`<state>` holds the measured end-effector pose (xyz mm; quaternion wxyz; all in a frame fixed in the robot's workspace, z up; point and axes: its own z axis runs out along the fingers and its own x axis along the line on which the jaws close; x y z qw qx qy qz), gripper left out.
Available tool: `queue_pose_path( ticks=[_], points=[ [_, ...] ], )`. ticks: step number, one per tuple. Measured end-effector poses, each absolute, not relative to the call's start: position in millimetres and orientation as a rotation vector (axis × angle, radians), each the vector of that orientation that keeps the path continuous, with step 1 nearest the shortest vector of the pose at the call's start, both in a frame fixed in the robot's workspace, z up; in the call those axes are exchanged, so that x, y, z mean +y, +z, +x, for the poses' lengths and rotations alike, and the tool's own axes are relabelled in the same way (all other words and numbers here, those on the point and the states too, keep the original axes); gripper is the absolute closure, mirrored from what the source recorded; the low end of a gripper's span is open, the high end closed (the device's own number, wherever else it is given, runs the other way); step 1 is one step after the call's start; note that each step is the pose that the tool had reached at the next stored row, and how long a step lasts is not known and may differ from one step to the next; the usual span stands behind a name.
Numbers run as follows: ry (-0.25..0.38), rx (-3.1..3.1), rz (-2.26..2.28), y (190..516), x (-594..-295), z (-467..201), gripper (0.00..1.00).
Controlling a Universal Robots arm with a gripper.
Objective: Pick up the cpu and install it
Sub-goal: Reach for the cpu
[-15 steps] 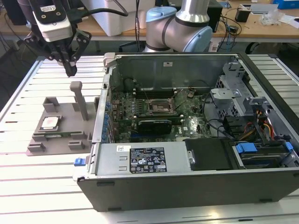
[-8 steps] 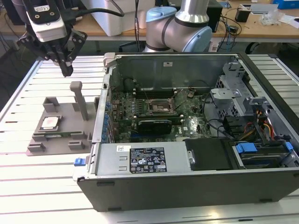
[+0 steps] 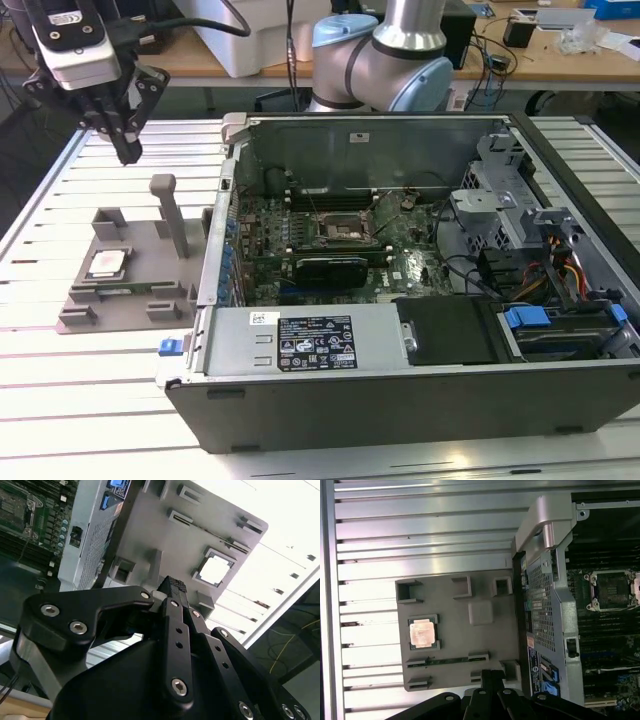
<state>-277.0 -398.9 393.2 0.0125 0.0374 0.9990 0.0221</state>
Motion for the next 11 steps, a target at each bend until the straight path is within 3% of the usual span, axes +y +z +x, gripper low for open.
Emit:
queue_pose_path(
  ticks=[11],
  points=[
    [0.069, 3.114, 0.117, 393, -399, -294, 0.89]
  ],
)
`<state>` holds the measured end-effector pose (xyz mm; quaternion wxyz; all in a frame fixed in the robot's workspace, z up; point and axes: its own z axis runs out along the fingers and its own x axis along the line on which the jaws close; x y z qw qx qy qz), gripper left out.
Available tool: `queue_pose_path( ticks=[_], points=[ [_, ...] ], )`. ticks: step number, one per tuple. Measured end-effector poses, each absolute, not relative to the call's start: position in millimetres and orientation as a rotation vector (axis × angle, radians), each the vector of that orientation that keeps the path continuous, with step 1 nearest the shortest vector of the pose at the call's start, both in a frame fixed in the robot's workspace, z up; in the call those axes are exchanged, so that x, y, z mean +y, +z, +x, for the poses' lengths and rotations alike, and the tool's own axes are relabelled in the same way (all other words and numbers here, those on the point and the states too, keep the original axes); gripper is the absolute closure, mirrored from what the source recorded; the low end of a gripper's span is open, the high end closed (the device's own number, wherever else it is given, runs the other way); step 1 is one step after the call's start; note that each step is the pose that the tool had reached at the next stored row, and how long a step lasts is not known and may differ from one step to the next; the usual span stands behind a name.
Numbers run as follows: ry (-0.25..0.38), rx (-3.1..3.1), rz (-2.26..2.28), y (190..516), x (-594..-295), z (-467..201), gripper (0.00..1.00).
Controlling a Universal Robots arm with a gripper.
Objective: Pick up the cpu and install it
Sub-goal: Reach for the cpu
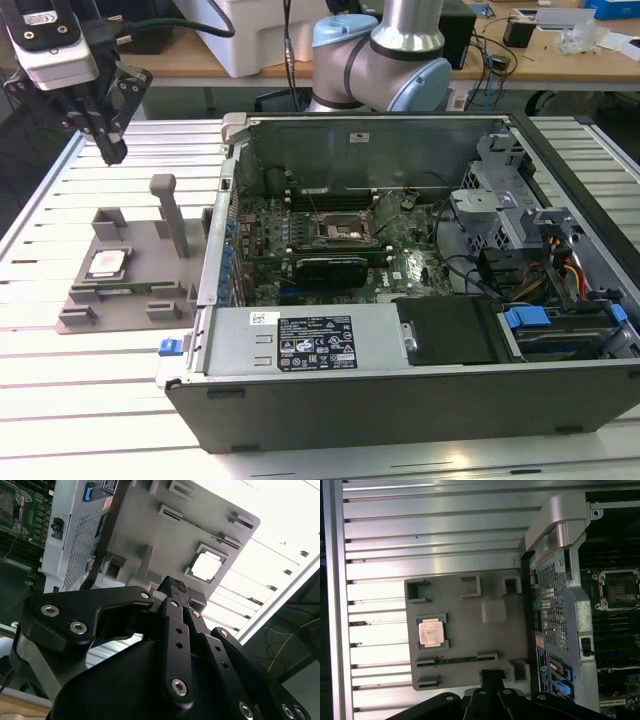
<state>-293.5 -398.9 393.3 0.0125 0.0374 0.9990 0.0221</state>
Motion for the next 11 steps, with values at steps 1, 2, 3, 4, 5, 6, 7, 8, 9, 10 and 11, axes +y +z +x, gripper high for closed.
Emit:
queue_pose_path(
  ticks=[1, 2, 3, 4, 5, 6, 7, 8, 9, 10, 11],
  points=[
    [0.069, 3.114, 0.117, 393, -399, -295, 0.89],
    [0.069, 3.114, 0.117, 393, -399, -297, 0.89],
    [0.069, 3.114, 0.117, 393, -399, -298, 0.89],
    [0.069, 3.114, 0.117, 393, -399, -300, 0.89],
    [0.069, 3.114, 0.117, 393, -399, -301, 0.89],
    [0.069, 3.114, 0.117, 393, -399, -302, 0.89],
    [0.069, 3.114, 0.117, 393, -399, -304, 0.89],
    [0.069, 3.114, 0.117, 393, -399, -305, 0.89],
    [0.069, 3.114, 0.117, 393, -399, -306, 0.89],
    [0.069, 3.114, 0.117, 393, -399, -307, 0.89],
    [0.069, 3.114, 0.117, 393, -399, -309, 0.89]
  ],
)
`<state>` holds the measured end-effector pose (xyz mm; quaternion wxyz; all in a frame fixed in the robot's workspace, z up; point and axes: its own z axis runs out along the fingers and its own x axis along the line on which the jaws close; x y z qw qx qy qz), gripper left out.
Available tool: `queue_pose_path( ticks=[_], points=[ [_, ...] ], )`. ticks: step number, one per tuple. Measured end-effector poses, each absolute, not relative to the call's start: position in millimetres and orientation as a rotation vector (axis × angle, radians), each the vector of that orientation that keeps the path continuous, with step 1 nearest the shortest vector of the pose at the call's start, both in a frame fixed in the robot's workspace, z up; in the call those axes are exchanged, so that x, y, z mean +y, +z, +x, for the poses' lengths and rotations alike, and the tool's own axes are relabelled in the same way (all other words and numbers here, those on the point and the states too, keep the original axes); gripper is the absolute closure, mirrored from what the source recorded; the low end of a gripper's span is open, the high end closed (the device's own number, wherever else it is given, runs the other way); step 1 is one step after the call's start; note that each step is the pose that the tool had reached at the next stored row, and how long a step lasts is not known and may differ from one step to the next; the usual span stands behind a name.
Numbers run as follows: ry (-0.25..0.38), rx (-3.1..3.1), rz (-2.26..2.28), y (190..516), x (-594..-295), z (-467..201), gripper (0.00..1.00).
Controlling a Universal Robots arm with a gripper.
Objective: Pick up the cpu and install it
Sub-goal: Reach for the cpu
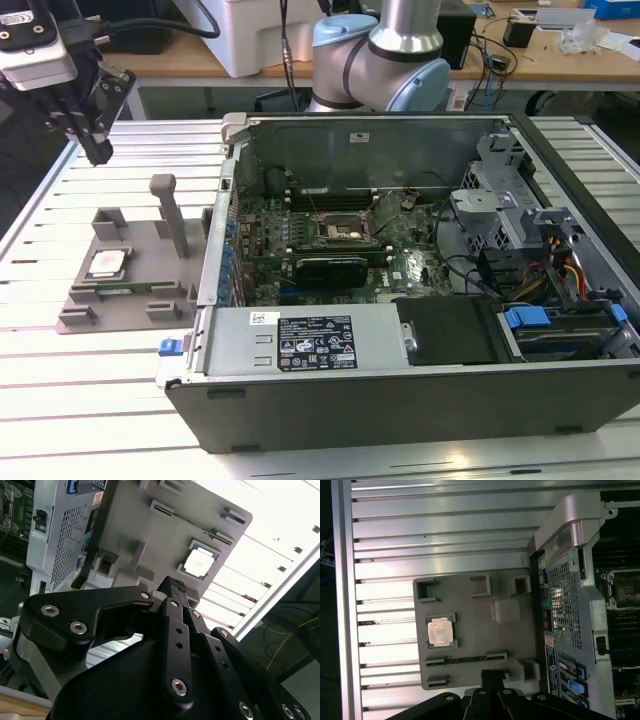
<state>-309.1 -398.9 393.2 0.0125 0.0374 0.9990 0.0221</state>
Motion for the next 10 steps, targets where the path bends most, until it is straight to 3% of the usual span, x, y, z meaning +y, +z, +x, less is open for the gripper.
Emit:
queue_pose_path(
  ticks=[10],
  points=[
    [0.069, 3.114, 0.117, 393, -399, -323, 0.89]
  ],
)
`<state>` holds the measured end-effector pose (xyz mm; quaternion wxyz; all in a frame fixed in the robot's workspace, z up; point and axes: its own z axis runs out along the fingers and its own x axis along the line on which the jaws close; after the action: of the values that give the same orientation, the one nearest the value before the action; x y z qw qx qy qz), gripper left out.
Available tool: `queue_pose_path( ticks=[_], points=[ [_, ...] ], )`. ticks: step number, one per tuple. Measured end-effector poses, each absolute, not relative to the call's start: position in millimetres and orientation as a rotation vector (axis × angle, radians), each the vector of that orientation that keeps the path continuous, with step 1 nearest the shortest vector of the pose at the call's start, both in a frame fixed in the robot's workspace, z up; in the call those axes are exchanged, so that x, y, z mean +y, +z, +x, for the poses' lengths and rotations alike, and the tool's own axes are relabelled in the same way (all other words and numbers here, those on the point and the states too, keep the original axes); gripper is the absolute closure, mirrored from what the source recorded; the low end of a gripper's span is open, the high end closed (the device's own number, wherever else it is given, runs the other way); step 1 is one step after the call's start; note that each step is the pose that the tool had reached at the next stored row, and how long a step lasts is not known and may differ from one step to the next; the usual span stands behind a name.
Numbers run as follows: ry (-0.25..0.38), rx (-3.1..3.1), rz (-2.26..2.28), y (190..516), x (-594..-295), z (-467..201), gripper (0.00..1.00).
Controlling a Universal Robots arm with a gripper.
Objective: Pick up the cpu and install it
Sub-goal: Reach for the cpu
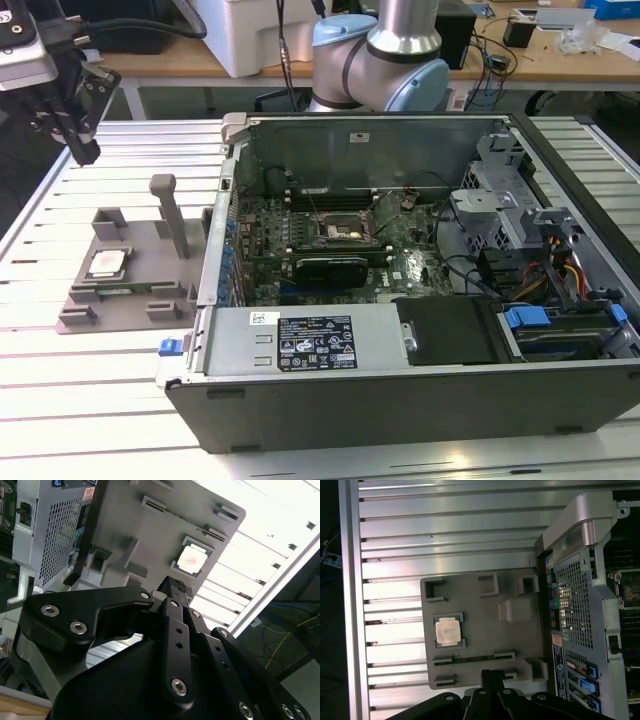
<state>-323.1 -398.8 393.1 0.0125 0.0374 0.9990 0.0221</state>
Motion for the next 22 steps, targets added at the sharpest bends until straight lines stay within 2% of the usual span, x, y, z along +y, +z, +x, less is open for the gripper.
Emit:
queue_pose_path(
  ticks=[22],
  points=[
    [0.069, 3.114, 0.117, 393, -399, -351, 0.89]
  ],
)
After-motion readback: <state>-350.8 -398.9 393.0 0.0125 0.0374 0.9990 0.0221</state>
